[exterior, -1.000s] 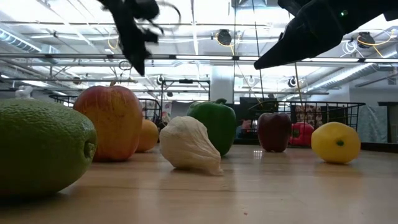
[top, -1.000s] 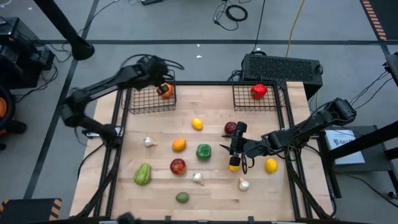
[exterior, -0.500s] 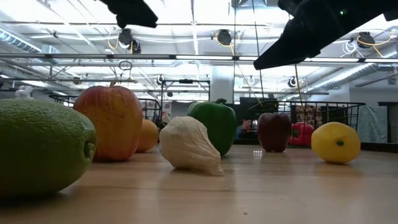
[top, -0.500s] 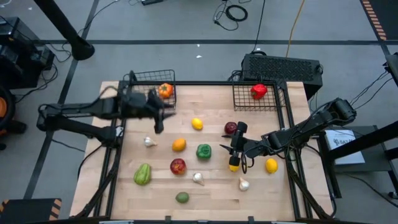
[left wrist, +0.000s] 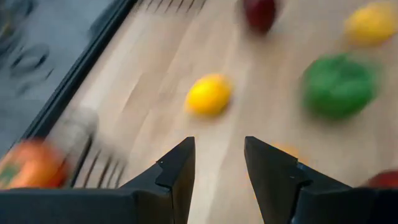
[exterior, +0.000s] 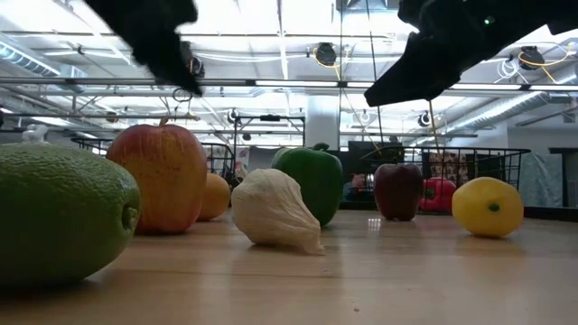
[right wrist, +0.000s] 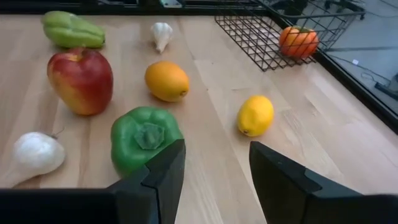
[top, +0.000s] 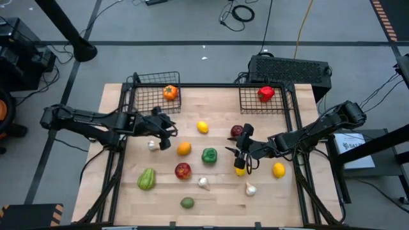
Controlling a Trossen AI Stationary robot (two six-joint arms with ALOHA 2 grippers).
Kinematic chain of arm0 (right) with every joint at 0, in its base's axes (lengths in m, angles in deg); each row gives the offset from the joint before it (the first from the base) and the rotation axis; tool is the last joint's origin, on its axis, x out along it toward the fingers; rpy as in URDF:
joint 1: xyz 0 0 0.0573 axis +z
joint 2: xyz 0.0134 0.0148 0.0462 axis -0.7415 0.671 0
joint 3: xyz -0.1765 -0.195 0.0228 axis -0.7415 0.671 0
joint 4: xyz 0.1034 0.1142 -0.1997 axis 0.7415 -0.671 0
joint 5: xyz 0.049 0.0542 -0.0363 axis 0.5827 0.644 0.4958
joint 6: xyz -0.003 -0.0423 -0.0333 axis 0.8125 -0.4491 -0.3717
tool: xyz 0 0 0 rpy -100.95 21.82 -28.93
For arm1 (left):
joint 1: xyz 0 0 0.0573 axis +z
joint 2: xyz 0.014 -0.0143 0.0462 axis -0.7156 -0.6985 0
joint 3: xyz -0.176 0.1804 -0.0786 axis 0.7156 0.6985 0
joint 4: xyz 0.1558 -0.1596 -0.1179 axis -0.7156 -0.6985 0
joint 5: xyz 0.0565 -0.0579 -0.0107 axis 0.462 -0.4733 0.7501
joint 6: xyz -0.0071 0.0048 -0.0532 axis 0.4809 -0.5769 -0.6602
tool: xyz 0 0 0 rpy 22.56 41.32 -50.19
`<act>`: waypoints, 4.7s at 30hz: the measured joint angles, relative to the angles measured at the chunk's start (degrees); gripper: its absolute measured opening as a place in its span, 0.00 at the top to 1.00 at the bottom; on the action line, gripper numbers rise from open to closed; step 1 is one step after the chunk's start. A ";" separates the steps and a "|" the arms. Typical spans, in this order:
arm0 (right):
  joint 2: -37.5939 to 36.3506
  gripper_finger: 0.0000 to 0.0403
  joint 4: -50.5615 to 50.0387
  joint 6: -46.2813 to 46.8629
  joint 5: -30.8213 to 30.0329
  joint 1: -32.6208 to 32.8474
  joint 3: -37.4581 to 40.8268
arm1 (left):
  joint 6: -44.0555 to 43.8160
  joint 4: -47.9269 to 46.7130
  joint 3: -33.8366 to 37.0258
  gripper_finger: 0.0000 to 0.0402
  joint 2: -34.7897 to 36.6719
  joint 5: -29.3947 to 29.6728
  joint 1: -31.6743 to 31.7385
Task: Sort produce into baskets
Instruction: Put the top yellow lemon in the left basket
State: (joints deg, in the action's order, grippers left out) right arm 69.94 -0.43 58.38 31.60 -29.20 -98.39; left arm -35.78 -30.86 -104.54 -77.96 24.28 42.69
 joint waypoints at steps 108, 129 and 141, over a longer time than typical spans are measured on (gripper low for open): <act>39.54 0.51 -13.24 0.74 23.01 -28.45 -34.51 | -5.80 -5.83 0.06 0.63 6.25 -0.11 3.56; 40.05 0.56 -14.78 6.95 31.52 -29.47 -34.73 | -5.85 -5.85 0.06 0.63 6.25 -1.44 3.56; 41.68 0.41 -17.12 5.64 30.08 -29.47 -34.29 | -5.90 -5.85 0.06 0.63 6.24 -1.45 3.56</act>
State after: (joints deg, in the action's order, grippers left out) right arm 111.62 -17.55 64.02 61.69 -58.67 -132.69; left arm -41.68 -36.71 -104.49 -71.72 22.83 46.25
